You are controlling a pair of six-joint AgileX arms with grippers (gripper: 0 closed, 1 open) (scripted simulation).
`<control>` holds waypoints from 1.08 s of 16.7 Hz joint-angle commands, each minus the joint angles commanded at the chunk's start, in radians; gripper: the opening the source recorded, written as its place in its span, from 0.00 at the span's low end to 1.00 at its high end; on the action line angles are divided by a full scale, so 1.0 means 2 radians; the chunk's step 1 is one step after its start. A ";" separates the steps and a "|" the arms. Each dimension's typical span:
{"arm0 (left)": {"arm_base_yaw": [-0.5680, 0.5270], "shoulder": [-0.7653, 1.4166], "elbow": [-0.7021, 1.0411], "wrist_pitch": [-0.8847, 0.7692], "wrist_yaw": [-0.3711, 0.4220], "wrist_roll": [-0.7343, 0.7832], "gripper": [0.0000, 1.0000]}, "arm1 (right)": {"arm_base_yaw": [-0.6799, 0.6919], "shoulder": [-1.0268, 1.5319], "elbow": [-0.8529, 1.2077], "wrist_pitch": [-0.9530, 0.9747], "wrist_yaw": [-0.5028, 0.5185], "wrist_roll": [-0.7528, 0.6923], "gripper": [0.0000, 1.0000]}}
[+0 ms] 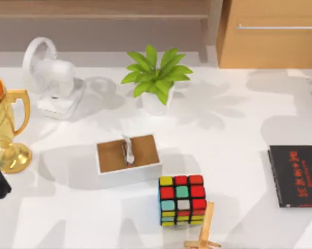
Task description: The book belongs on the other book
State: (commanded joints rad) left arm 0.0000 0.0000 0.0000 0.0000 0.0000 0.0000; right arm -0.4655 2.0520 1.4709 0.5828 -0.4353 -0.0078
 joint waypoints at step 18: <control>0.000 0.000 0.000 0.000 0.000 0.000 1.00 | 0.009 0.040 0.061 -0.021 0.010 0.000 0.40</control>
State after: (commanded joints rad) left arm 0.0000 0.0000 0.0000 0.0000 0.0000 0.0000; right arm -0.4467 2.1324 1.5938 0.5399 -0.4151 -0.0085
